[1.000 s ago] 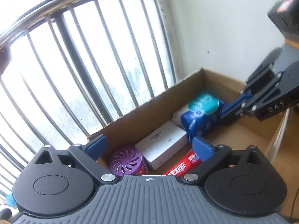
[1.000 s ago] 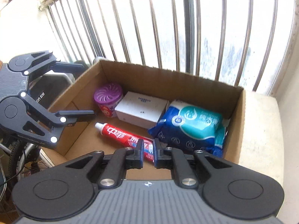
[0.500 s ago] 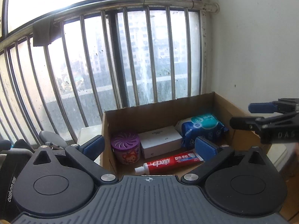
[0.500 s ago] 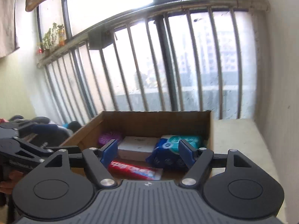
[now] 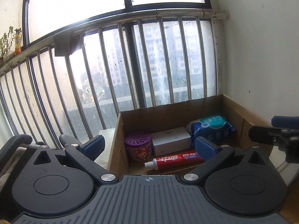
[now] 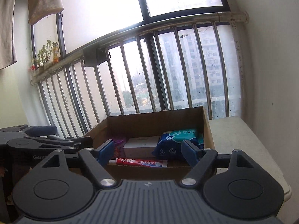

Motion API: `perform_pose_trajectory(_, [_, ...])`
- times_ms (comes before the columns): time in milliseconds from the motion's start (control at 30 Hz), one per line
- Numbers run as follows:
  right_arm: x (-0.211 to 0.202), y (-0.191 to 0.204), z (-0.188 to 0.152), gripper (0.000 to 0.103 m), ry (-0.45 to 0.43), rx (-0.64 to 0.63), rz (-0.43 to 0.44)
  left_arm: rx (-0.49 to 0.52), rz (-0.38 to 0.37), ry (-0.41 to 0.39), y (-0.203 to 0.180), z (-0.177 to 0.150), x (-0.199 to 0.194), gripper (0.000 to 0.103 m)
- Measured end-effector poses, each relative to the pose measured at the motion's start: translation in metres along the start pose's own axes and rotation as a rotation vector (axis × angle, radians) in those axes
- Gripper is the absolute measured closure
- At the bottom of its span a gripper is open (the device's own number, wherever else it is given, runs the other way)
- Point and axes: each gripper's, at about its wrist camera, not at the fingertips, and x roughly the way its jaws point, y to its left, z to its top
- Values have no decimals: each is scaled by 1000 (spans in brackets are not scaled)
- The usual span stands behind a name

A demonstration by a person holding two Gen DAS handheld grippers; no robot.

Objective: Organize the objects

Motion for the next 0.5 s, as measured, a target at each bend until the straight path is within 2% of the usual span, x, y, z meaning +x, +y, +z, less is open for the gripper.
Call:
perform_pose_trajectory(100, [-9,-2,-3,21,-3,1,-12,-32,21,-9,0,-8,-9,0])
perform_pose_trajectory(200, [-16,-1,-8,20,-7,8,12,-56,10,-26,2,-12,-19,0])
perform_pose_trajectory(400, [-16,6,-20,19,7,-22,1,-126,4,-46,2,-23,-32,0])
perform_pose_trajectory(500, [-19,9,-23,19,9,-36,2,-105,0,-47,-3,-25,-35,0])
